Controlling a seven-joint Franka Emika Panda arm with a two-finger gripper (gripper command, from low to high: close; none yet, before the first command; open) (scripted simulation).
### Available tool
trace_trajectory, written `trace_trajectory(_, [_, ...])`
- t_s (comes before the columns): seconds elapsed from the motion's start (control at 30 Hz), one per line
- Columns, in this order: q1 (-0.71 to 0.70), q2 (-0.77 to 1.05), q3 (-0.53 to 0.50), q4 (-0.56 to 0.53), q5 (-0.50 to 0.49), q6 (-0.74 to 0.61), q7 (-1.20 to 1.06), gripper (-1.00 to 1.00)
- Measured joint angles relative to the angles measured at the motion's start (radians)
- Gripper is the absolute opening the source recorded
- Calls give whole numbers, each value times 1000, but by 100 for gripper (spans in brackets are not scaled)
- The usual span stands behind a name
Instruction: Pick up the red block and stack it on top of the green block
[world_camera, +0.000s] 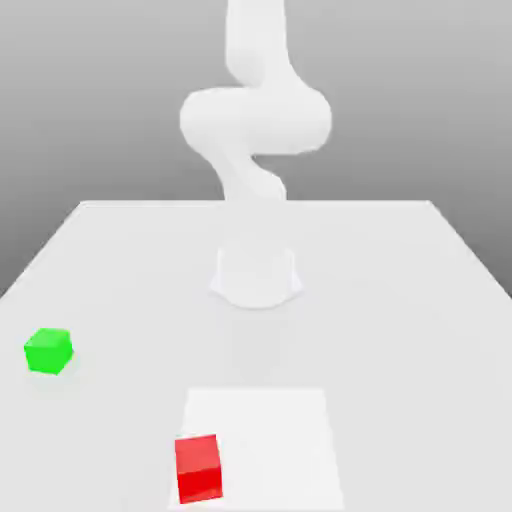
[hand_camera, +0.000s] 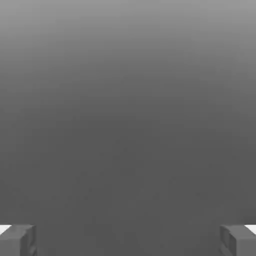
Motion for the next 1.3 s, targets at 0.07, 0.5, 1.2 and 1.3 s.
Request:
trace_trajectory(0.07, [-47,68,36,-13,-18,25,93,0])
trace_trajectory(0.5, [-261,487,177,-91,-157,174,682,0])
trace_trajectory(1.2, [-270,1094,108,-157,-161,509,1241,-100])
trace_trajectory(1.3, [-270,1095,108,-157,-161,511,1241,-100])
